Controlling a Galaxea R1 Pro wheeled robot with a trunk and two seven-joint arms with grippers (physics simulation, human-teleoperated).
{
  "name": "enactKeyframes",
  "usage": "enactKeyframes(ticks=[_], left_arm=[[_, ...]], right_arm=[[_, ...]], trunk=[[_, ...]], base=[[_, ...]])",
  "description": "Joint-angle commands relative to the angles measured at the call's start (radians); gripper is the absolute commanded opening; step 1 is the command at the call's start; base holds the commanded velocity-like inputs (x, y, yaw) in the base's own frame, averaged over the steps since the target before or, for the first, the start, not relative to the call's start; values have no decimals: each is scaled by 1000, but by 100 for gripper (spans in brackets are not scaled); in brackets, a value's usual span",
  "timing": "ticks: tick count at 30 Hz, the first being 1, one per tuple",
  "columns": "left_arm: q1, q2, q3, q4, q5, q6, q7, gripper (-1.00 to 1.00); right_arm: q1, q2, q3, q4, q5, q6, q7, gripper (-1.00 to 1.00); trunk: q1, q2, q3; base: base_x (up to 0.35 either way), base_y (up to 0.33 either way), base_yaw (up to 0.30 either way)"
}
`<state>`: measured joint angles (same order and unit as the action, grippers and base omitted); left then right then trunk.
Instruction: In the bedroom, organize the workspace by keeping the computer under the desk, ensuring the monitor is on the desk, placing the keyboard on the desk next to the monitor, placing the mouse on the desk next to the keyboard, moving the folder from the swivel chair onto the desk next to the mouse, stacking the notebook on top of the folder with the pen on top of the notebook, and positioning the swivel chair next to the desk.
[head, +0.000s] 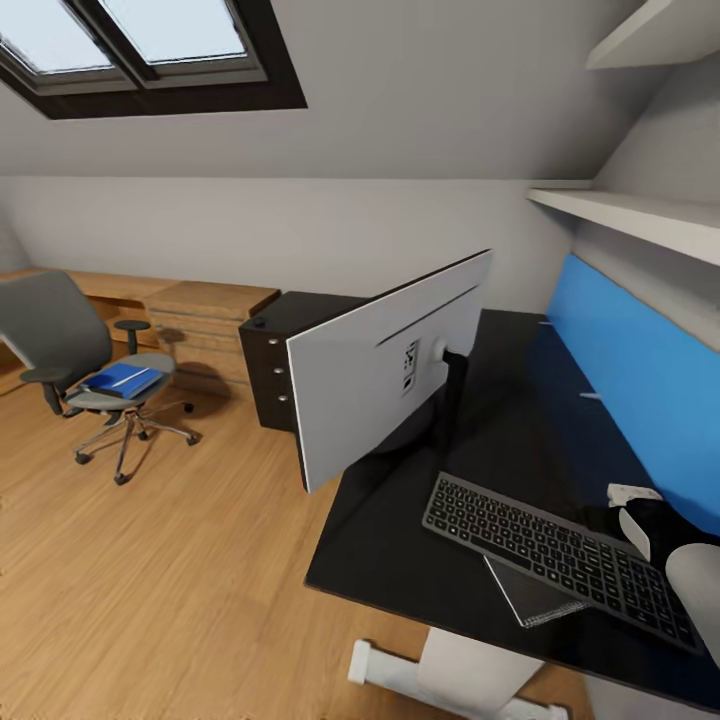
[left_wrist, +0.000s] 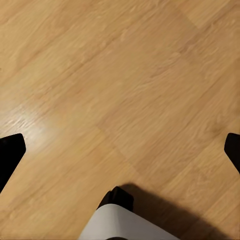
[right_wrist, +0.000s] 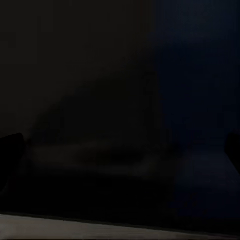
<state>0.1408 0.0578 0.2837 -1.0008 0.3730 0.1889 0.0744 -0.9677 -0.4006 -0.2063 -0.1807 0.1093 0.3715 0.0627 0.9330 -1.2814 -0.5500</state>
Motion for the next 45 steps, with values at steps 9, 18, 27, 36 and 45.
enactKeyframes(ticks=[9,18,27,36,45], left_arm=[[0,0,-1,-1,11,6,5,100],[0,0,-1,-1,12,6,5,100],[0,0,-2,-1,11,6,5,100],[0,0,-4,42,8,5,6,100],[0,0,-4,53,7,4,7,100]], right_arm=[[0,0,-7,-2,11,6,6,100],[0,0,-7,-2,12,6,6,100],[0,0,-7,-3,12,6,6,100],[0,0,-7,-3,12,6,6,100],[0,0,-7,-3,12,6,6,100]], trunk=[[0,-1,-1],[0,-1,-1],[0,-1,-1],[0,-1,-1],[0,-1,-1]], base=[[-89,93,0],[-81,73,0],[-67,25,0],[-80,10,0],[-90,0,0]])
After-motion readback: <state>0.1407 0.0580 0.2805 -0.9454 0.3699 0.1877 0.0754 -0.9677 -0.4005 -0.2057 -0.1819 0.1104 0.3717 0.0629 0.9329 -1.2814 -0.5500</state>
